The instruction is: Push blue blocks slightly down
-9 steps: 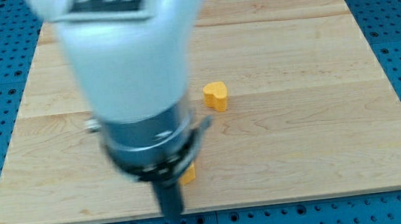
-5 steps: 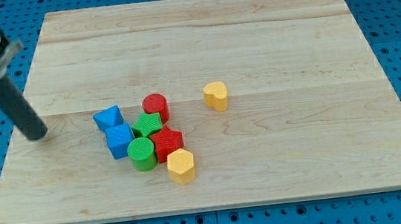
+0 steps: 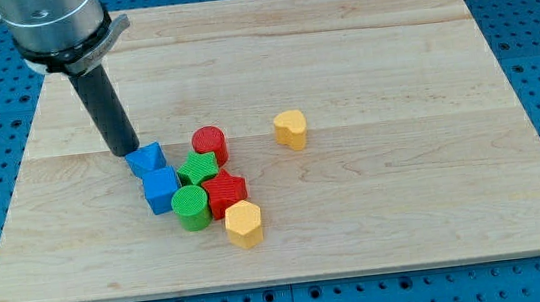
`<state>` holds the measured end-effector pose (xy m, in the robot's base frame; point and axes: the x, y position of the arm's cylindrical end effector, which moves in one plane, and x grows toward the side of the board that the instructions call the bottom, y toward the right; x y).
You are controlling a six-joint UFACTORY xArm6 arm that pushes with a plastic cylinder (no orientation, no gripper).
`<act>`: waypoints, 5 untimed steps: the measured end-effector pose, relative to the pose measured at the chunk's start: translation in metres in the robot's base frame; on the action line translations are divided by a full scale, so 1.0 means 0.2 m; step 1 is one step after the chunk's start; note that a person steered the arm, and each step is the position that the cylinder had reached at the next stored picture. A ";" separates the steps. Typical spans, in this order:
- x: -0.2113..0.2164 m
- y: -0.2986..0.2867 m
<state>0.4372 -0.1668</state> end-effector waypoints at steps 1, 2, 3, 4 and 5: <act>-0.04 0.07; 0.09 0.19; 0.17 0.19; 0.24 0.19; 0.17 0.16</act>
<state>0.4717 -0.1349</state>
